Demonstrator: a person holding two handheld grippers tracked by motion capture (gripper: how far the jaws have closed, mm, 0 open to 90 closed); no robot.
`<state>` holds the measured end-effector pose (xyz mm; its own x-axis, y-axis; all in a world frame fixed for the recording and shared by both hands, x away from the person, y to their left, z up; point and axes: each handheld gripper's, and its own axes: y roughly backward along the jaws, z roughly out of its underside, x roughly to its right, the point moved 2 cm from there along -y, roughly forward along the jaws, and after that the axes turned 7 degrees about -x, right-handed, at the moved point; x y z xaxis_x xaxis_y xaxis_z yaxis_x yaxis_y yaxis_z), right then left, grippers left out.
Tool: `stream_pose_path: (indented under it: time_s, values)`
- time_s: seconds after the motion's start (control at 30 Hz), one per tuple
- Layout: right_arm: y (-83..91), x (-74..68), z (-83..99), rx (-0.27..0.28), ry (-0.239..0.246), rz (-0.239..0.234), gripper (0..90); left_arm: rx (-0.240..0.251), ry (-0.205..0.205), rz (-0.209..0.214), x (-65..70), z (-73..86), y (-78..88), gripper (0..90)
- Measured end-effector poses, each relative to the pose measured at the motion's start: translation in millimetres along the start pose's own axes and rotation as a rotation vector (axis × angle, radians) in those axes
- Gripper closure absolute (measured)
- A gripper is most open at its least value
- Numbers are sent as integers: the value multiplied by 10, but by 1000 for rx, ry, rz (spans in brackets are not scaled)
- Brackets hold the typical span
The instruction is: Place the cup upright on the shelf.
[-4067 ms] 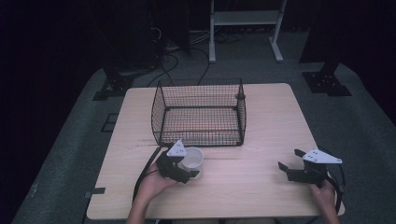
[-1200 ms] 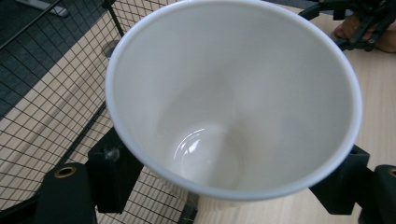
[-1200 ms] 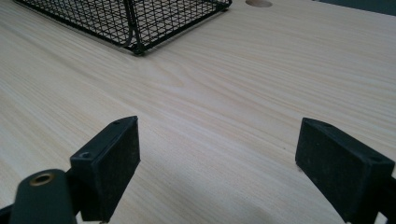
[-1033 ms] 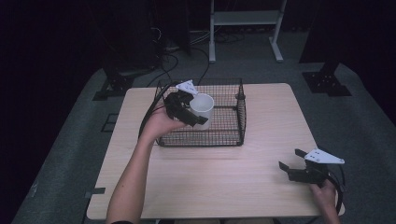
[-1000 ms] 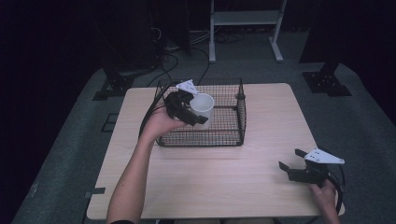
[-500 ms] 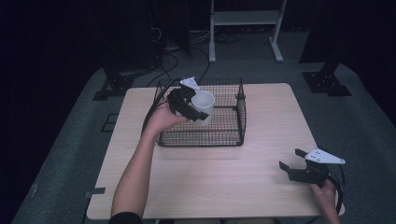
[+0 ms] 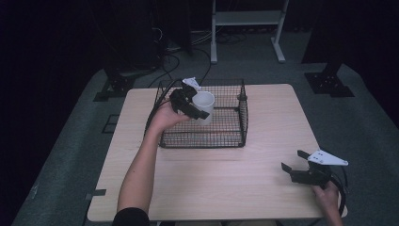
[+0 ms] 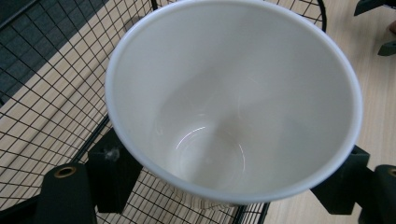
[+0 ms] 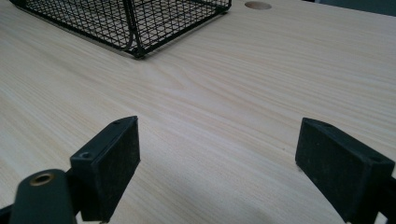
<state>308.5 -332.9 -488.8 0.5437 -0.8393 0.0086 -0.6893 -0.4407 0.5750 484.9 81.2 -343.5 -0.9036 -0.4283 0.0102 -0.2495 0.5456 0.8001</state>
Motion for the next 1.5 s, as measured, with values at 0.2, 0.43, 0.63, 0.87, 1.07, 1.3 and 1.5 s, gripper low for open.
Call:
stream_pose_path:
  time_s: [0.2,0.43,0.63,0.87,1.07,1.3,1.5]
  values:
    - [2,-1,0,1,1,-1,131,-8,10,6,-47,11,-81,214]
    - [6,2,2,6,-2,-2,131,-16,32,18,-122,30,-192,214]
    - [7,4,2,7,-5,-3,131,-21,47,28,-169,45,-251,214]
    - [7,8,2,8,-8,-3,131,-23,50,32,-212,41,-288,214]
    - [8,9,2,9,-9,-2,131,-14,55,29,-233,44,-313,214]
    - [10,11,4,11,-14,-2,131,-24,64,37,-267,50,-371,214]
    - [11,13,4,11,-15,-2,131,-33,70,43,-293,56,-436,214]
